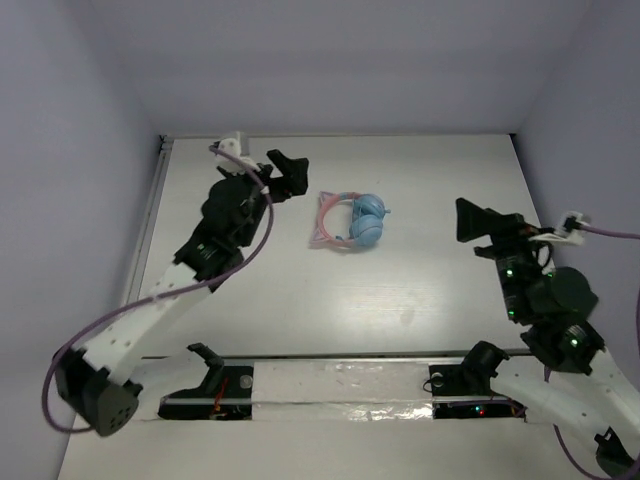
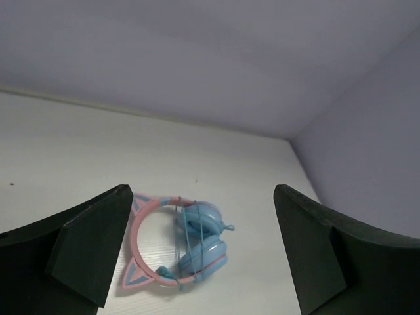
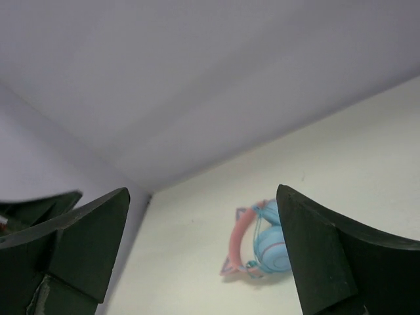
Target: Wrap the headphones
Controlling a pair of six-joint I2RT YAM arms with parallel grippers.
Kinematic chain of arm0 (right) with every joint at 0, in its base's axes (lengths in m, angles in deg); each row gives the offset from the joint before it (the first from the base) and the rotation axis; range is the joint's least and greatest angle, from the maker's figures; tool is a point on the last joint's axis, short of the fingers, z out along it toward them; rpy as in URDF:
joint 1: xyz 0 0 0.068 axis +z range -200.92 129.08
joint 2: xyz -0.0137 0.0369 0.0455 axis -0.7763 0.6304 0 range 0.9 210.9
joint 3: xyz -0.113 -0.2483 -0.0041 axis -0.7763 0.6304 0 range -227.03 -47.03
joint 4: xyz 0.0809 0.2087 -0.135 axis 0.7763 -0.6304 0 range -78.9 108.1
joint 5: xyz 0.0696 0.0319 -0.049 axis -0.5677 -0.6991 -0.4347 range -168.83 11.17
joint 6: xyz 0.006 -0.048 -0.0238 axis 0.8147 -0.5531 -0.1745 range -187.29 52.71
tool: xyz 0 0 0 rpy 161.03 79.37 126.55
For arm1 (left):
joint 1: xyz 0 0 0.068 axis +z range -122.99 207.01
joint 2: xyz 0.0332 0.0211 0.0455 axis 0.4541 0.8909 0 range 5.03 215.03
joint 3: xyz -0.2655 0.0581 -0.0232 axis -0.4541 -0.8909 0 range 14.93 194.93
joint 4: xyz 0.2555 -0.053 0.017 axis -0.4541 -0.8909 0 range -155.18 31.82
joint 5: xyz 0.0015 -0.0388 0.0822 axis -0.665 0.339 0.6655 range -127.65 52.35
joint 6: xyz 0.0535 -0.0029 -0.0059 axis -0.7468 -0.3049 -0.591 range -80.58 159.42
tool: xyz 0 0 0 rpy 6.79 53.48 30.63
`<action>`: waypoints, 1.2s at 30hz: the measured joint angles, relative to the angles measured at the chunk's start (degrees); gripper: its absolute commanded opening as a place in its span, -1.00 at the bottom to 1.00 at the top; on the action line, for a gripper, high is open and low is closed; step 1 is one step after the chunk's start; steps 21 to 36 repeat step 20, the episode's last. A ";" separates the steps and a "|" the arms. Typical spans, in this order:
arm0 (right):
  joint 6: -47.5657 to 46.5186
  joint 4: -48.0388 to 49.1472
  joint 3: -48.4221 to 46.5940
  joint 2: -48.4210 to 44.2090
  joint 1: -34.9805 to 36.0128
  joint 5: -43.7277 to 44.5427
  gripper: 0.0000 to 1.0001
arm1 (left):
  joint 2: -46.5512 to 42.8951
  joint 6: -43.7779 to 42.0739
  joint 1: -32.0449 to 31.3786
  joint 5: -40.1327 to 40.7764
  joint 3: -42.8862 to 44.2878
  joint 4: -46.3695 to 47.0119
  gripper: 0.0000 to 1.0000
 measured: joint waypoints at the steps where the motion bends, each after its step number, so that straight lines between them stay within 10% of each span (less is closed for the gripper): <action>1: -0.39 -1.07 -1.75 -1.22 0.00 0.44 0.99 | -3.52 -0.20 0.00 0.13 0.24 -1.84 0.98; 12: -5.14 -5.35 -9.86 -6.82 0.00 6.60 0.99 | -31.74 -1.84 0.61 6.93 -4.76 -18.53 0.98; 36: -6.40 -7.04 -7.28 -4.79 0.00 6.58 0.99 | -31.45 -3.76 0.61 8.44 -6.82 -21.14 0.98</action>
